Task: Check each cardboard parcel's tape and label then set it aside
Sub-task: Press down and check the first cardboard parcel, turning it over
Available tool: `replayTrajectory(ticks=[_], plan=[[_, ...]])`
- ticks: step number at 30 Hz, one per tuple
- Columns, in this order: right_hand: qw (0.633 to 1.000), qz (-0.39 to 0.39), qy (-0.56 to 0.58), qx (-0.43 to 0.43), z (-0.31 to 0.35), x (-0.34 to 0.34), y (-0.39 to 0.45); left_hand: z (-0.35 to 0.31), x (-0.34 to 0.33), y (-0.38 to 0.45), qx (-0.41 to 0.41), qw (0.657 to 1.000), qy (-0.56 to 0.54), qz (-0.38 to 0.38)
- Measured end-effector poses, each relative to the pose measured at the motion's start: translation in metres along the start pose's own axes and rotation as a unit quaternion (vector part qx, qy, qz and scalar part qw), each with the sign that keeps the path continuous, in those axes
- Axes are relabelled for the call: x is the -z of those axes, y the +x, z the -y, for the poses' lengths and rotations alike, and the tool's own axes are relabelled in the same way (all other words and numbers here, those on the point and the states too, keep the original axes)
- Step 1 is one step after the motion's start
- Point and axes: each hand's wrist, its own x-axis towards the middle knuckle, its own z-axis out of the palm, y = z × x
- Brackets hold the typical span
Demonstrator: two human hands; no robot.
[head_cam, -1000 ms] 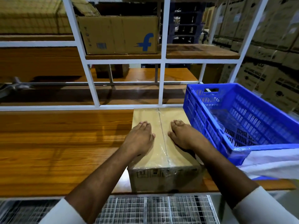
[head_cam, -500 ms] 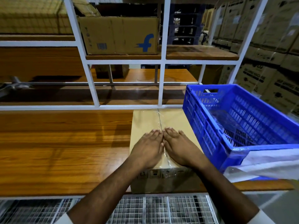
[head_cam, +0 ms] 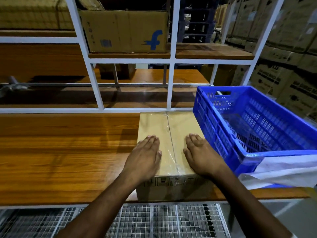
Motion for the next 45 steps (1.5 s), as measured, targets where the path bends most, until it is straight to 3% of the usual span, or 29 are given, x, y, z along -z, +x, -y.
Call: replayTrajectory(ticks=[7,12,17,22,27,31,33,35,38,41,45], plan=[[1.000,0.004,0.004,0.009,0.001,0.002,-0.003,-0.002,0.002,0.000,-0.008,1.000,0.006,-0.021],[0.992,0.019,0.042,0.115,0.025,0.002,-0.019,-0.032,0.004,-0.018,-0.070,0.996,-0.033,-0.044],[0.993,-0.040,0.008,0.110,0.026,-0.018,-0.022,-0.038,-0.004,-0.025,-0.072,0.996,0.019,-0.059],[0.991,-0.075,0.063,0.093,0.016,-0.017,-0.037,-0.027,-0.001,-0.038,-0.053,0.996,-0.010,-0.065],[0.966,-0.232,0.053,0.100,-0.006,-0.037,-0.066,-0.001,-0.015,-0.064,-0.005,0.991,-0.102,-0.091],[0.960,-0.249,0.067,0.111,-0.005,-0.040,-0.063,0.000,-0.020,-0.060,-0.004,0.982,-0.151,-0.111],[0.963,-0.244,0.088,0.072,-0.006,-0.040,-0.065,0.000,-0.021,-0.059,0.003,0.980,-0.164,-0.114],[0.954,-0.239,0.175,-0.055,-0.001,-0.042,-0.072,0.001,-0.020,-0.058,0.020,0.978,-0.171,-0.119],[0.874,-0.216,0.368,-0.233,0.010,-0.039,-0.078,-0.003,-0.022,-0.054,0.046,0.975,-0.171,-0.135],[0.844,-0.245,0.413,-0.240,0.016,-0.027,-0.075,-0.005,-0.025,-0.048,0.059,0.961,-0.213,-0.166],[0.871,-0.325,0.319,-0.183,0.025,0.013,-0.068,-0.001,-0.029,-0.042,0.099,0.928,-0.309,-0.181]])
